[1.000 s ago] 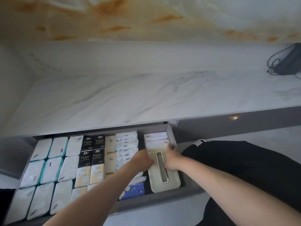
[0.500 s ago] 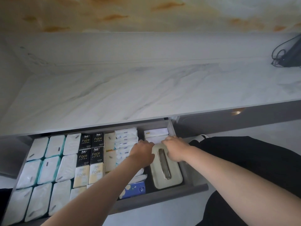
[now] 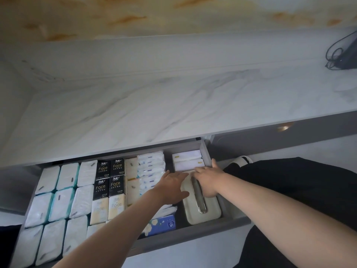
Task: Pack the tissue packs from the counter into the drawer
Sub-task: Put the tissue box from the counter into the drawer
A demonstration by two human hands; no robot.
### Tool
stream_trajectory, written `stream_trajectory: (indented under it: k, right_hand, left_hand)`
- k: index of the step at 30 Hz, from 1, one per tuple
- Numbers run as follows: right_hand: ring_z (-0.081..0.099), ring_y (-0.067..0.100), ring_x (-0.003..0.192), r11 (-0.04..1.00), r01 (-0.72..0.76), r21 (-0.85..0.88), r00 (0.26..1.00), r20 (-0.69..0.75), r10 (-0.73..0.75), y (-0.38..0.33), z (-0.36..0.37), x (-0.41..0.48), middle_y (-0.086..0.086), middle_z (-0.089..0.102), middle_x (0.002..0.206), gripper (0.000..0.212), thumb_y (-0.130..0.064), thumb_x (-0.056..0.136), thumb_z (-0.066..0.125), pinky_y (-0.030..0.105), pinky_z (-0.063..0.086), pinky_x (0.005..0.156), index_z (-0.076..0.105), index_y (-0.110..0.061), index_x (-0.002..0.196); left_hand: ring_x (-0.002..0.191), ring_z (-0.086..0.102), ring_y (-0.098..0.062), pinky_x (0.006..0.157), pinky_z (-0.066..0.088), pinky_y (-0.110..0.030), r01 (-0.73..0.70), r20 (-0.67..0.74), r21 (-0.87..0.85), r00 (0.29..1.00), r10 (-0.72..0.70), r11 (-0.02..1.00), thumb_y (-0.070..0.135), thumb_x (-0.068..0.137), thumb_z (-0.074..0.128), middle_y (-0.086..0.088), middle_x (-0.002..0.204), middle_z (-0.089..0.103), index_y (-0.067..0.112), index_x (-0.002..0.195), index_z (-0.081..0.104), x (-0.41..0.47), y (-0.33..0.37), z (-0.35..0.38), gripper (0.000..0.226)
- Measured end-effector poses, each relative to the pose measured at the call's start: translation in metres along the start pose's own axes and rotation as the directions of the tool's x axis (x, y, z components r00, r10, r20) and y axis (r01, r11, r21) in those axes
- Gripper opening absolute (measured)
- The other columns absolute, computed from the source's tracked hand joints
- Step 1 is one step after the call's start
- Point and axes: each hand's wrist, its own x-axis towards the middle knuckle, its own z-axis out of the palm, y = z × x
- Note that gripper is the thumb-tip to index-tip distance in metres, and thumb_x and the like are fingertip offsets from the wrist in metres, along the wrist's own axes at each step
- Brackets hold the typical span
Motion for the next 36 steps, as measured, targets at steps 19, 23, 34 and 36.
stream_trajectory:
  k: [19,23,34,36]
  right_hand:
    - [0.061,0.019,0.089,0.923,0.362,-0.128,0.932,0.03,-0.362,-0.11,-0.028,-0.072,-0.005,0.067,0.105,0.066,-0.063,0.07,0.073,0.035,0.053,0.075,0.063,-0.026,0.123]
    - [0.063,0.019,0.087,0.927,0.343,-0.153,0.939,0.03,-0.343,-0.111,-0.031,-0.063,-0.006,0.069,0.099,0.06,-0.061,0.07,0.071,0.038,0.055,0.08,0.067,-0.026,0.118]
    - [0.062,0.025,0.085,0.974,0.12,-0.192,0.931,-0.32,-0.178,-0.081,-0.049,-0.038,0.0,0.059,0.097,0.054,-0.069,0.078,0.06,0.036,0.049,0.074,0.059,-0.02,0.101]
    - [0.063,0.025,0.08,0.984,-0.015,-0.179,0.908,-0.414,-0.061,-0.078,-0.055,-0.036,0.0,0.062,0.09,0.059,-0.074,0.077,0.057,0.033,0.043,0.064,0.058,-0.018,0.095]
  left_hand:
    - [0.13,0.032,-0.019,0.111,0.033,-0.041,-0.102,0.094,0.258,0.992,0.081,0.961,0.078,0.055,0.072,0.003,0.142,0.036,0.023,0.149,0.027,-0.138,-0.049,-0.005,0.118]
    - [0.127,0.037,-0.018,0.111,0.031,-0.038,-0.073,-0.019,0.294,0.996,0.082,0.953,0.082,0.056,0.068,0.006,0.14,0.042,0.027,0.146,0.033,-0.138,-0.052,-0.004,0.11]
    - [0.103,0.046,-0.016,0.09,0.039,-0.03,0.141,-0.382,0.115,0.92,-0.087,0.983,0.067,0.074,0.065,0.006,0.112,0.052,0.024,0.109,0.054,-0.123,-0.08,-0.021,0.057]
    - [0.088,0.05,-0.017,0.073,0.037,-0.028,0.19,-0.433,0.034,0.888,-0.157,0.981,0.058,0.075,0.068,0.007,0.095,0.055,0.024,0.091,0.05,-0.122,-0.083,-0.03,0.043]
